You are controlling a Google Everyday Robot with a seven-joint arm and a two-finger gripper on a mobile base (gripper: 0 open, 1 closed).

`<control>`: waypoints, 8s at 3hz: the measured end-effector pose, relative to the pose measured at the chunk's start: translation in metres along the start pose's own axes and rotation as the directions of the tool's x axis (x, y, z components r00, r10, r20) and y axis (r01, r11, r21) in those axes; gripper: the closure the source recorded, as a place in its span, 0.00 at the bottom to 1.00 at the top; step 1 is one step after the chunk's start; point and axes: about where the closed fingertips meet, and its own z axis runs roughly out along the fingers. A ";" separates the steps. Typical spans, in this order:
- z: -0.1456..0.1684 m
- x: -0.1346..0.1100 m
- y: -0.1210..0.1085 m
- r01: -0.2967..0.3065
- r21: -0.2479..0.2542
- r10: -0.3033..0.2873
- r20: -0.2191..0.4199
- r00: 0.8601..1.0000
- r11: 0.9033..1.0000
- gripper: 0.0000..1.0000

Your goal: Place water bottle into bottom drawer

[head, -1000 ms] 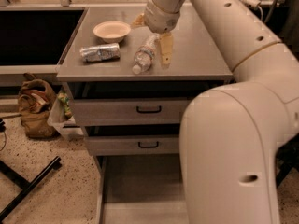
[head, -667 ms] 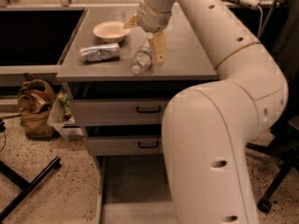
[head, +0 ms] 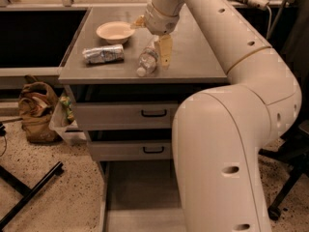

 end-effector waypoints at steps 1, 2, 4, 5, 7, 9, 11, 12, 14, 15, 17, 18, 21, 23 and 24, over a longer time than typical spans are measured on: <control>0.013 0.002 0.002 -0.015 -0.012 0.015 0.020 1.000 1.000 0.00; 0.014 0.002 0.002 -0.015 -0.013 0.015 0.021 1.000 1.000 0.18; 0.014 0.002 0.002 -0.015 -0.013 0.015 0.021 1.000 1.000 0.66; 0.014 0.002 0.002 -0.015 -0.013 0.015 0.021 1.000 1.000 0.89; 0.004 -0.002 0.006 -0.039 0.018 0.039 0.009 0.999 0.999 1.00; -0.139 -0.038 0.037 -0.240 0.387 0.273 -0.033 0.961 0.890 1.00; -0.171 -0.132 0.077 -0.319 0.577 0.358 0.049 0.932 0.752 1.00; -0.099 -0.155 0.091 -0.314 0.553 0.329 0.074 0.941 0.772 1.00; 0.004 -0.156 0.118 -0.290 0.430 0.289 0.069 0.955 0.855 1.00; 0.017 -0.156 0.136 -0.337 0.424 0.345 0.061 0.937 0.840 1.00; 0.101 -0.185 0.233 -0.528 0.359 0.491 0.194 0.849 0.770 1.00; 0.150 -0.214 0.255 -0.557 0.300 0.476 0.304 0.825 0.774 1.00; 0.199 -0.222 0.261 -0.567 0.237 0.467 0.368 0.804 0.789 1.00; 0.269 -0.154 0.249 -0.647 0.240 0.523 0.421 0.741 0.724 1.00; 0.320 -0.148 0.255 -0.687 0.195 0.556 0.455 0.696 0.700 1.00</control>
Offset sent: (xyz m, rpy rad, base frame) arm 0.0015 0.0017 -0.0106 0.0096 0.0202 -0.0038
